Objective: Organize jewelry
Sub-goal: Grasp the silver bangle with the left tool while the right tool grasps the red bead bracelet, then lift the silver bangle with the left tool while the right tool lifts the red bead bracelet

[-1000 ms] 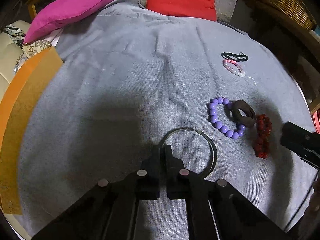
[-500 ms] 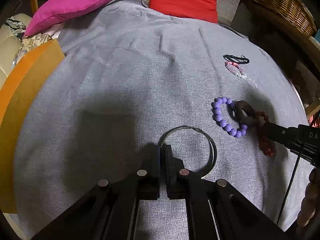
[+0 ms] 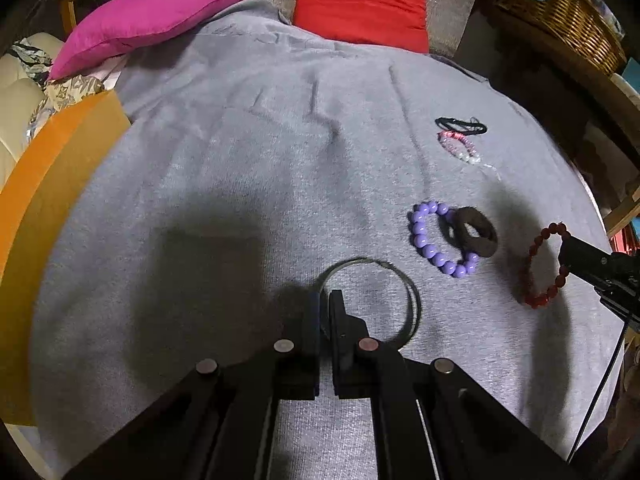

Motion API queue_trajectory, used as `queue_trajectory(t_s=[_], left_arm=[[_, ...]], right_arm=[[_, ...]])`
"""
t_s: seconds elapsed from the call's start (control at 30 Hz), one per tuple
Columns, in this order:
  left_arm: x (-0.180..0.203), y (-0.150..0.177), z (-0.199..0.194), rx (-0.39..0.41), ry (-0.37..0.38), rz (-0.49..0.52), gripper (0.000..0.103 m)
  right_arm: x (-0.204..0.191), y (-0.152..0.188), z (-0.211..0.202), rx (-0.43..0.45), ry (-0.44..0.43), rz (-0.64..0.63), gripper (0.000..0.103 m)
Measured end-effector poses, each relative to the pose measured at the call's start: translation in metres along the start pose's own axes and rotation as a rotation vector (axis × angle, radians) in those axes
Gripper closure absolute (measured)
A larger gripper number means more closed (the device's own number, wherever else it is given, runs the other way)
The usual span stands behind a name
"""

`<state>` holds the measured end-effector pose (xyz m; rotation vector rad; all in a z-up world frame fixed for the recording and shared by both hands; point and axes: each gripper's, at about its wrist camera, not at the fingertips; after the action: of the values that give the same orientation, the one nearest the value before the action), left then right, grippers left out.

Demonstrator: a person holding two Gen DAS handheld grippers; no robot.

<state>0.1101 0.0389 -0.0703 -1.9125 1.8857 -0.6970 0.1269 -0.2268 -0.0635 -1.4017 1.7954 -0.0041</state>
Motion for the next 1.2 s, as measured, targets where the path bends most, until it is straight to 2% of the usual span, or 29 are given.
queue_trajectory(t_s=[0.33,0.63,1.2], left_arm=[[0.008,-0.004,-0.029,0.053,0.019,0.017,0.099],[0.008,0.005,-0.049,0.076,-0.006,0.011,0.099],[0.013,0.008,-0.082,0.130,0.007,0.013,0.099]], right_arm=[[-0.015,0.001,-0.029,0.045,-0.046,-0.035,0.093],[-0.024,0.011,-0.042,0.063,-0.023,-0.096,0.092],[-0.036,0.024,-0.068,0.098,-0.017,-0.159,0.092]])
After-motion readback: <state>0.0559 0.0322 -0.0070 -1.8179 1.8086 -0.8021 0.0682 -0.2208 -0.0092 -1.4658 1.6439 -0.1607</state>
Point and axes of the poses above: each gripper's, at about its wrist camera, not at the fingertips, and z roughly the way its jaws point, x to its right, y to its underside, and after that the axes turned 5 degrees about x, right-handed
